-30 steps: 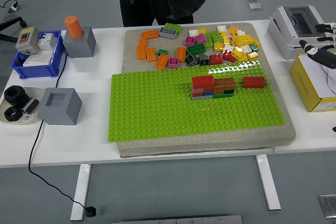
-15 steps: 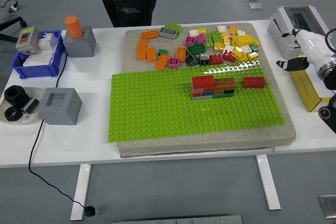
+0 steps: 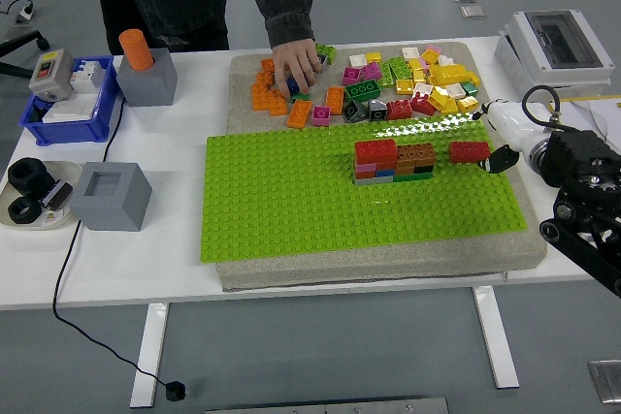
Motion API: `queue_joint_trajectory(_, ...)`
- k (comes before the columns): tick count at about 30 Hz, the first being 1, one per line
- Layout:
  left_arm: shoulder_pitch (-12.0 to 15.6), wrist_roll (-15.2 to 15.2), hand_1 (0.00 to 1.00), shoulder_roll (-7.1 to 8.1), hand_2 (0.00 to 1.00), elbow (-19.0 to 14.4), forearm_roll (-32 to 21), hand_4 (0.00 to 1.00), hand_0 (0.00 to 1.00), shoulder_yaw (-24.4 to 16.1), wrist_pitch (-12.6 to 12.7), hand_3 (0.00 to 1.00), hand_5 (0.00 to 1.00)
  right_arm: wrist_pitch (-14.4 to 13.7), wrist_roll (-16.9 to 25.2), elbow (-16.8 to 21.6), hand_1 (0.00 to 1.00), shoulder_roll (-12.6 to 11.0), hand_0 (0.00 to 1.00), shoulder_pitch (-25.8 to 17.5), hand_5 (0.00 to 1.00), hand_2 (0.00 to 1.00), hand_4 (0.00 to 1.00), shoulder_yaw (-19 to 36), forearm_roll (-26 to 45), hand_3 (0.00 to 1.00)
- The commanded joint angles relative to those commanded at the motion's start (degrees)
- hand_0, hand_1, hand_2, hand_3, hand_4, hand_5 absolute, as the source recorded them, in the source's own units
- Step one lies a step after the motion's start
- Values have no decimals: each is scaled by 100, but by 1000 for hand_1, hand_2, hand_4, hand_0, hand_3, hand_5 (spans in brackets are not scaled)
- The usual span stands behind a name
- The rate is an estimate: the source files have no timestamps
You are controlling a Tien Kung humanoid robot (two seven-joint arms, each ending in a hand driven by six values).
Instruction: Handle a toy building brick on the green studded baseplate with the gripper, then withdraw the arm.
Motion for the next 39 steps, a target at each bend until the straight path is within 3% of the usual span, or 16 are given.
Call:
queue_joint_trajectory(17, -66, -15, 588, 1, 564, 0, -5, 628, 631, 36, 1, 588, 227, -118, 257, -893, 850, 430, 810, 353, 106, 926, 805, -223, 343, 759)
queue_joint_trajectory(18, -70, -16, 587, 1, 565, 0, -2, 628, 631, 35, 0, 588, 227, -128, 285, -983, 846, 465, 806, 376, 121, 918, 787, -236, 373, 690)
queue_joint_trajectory(28, -83, -11, 588, 3, 565, 0, -2, 628, 631, 48, -3, 588, 227, -184, 469, -1581, 842, 695, 804, 501, 144, 905, 746, -370, 522, 659)
queue_joint_trajectory(39, -86, -6, 587, 1, 565, 0, -5, 629, 631, 56, -3, 588, 227, -254, 562, -1779, 835, 757, 802, 552, 158, 888, 706, -369, 557, 645)
